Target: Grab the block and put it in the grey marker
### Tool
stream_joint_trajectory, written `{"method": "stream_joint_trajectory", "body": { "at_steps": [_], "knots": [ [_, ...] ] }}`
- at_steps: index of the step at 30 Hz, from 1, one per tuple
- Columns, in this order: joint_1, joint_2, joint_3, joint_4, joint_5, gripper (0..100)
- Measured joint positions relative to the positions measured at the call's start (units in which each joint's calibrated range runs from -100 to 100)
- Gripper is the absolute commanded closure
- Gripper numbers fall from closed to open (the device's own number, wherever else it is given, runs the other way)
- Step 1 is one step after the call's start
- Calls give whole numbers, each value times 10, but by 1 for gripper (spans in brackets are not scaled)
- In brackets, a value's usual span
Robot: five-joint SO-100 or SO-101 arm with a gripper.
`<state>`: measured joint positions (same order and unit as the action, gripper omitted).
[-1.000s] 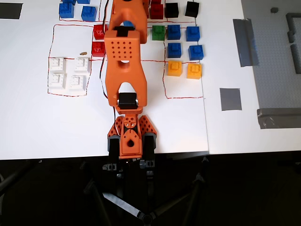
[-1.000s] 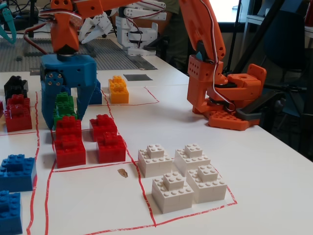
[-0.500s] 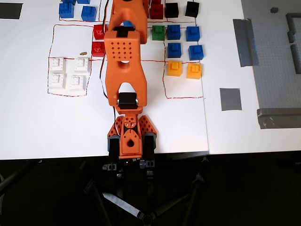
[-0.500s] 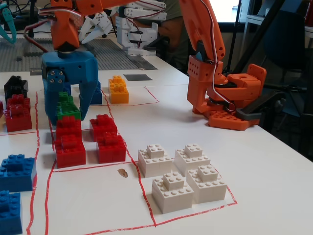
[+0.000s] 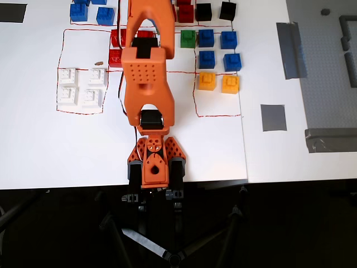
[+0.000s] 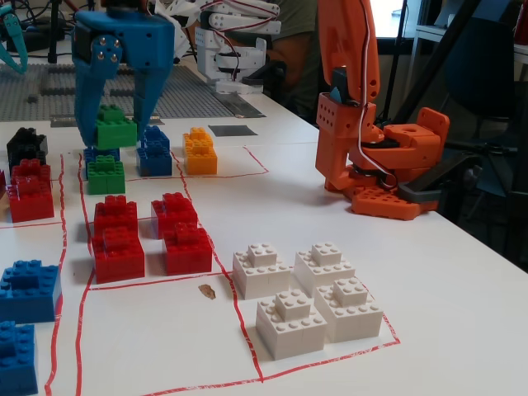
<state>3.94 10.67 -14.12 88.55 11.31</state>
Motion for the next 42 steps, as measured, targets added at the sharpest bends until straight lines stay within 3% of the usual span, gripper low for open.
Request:
{"method": "stream_joint_trajectory", "body": {
  "at_steps": [8,24,34,42],
  "knots": [
    [137,-104,85,5,63,100],
    [479,-106,134,-34,203,100],
    [638,11,92,-71,265,100],
    [704,61,50,-107,296,100]
  ]
}}
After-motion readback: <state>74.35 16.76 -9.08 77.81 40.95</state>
